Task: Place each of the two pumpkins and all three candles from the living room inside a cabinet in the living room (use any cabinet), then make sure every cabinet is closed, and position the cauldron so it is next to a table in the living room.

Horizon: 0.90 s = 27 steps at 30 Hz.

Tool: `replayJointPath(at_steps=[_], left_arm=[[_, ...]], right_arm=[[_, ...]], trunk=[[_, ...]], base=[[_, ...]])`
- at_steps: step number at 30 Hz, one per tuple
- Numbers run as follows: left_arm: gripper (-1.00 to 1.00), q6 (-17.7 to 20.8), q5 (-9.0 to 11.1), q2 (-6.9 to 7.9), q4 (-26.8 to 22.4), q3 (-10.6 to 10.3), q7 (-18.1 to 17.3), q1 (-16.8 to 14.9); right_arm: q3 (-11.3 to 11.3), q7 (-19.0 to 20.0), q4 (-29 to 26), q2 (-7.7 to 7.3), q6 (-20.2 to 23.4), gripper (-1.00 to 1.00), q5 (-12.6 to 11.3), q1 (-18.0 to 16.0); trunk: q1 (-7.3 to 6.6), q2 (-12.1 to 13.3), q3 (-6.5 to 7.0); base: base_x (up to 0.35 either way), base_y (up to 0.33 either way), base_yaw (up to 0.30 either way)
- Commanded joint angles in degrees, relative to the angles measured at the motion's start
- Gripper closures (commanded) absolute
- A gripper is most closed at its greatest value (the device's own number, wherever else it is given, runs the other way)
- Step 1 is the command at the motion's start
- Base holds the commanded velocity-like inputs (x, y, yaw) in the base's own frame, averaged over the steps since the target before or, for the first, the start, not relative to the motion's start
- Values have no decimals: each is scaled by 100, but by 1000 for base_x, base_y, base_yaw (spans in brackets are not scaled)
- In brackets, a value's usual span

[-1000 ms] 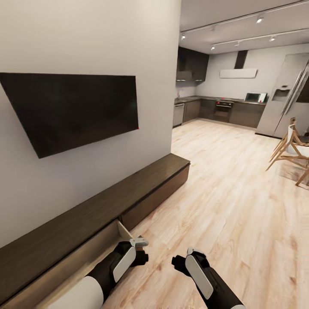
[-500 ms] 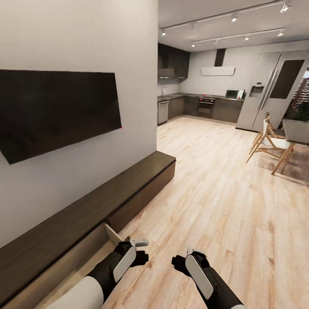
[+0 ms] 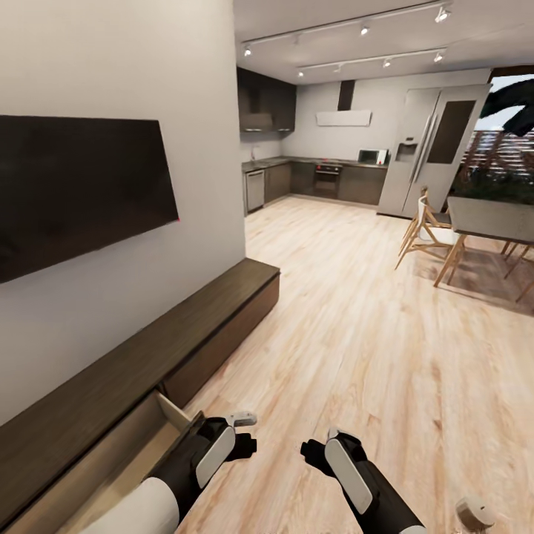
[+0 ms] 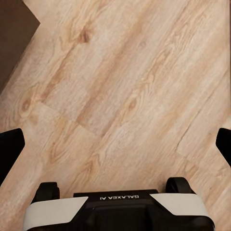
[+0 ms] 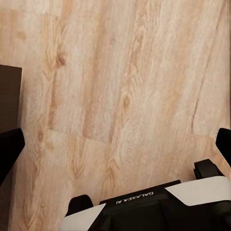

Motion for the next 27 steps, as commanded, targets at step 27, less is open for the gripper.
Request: replayJointPath(at_steps=[27], left_arm=[[-100, 10, 44, 7, -11, -50, 56, -5]], right_arm=[[-15, -38, 4, -14, 5, -100, -394, -6]], trunk=[[1, -6, -163]], base=[[0, -106, -233]])
